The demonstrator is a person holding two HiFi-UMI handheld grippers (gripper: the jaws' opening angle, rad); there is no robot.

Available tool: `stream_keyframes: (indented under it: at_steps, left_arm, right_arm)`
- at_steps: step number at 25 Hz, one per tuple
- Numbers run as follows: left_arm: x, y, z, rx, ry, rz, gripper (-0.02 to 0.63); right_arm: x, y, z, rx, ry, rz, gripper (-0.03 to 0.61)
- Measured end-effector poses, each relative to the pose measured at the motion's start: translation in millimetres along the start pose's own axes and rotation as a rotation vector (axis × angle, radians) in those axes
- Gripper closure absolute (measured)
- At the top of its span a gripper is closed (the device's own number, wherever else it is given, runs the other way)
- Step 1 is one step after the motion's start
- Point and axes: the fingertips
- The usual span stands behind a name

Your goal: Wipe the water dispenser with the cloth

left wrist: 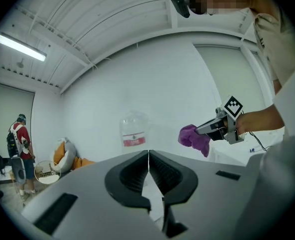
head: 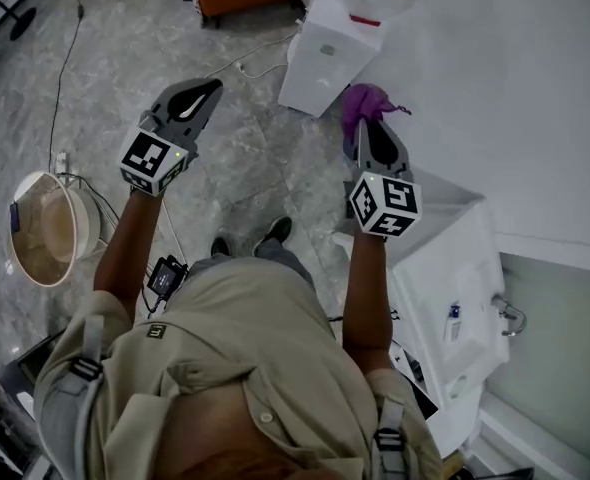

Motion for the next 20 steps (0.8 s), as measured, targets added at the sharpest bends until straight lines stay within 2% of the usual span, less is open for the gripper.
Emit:
stream_keyframes:
  at_steps: [12,20]
  left_arm:
    - [-18,-5,87,-0.089,0.032,-0.025,0.592]
    - [-13,-9,113,-0.1,0.071,-0.037,0.592]
  right_arm:
    - [-22,-88,64,-0.09,0.013,-0.019,0.523]
    - [-13,-115,84,-0.103,0.037,-0.003,0.523]
Point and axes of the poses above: the fingertips, and each gripper's own axes: z forward along the fingers, y to its left, x out of its underside, and after that the axes turned 10 degrees about y, right-handed
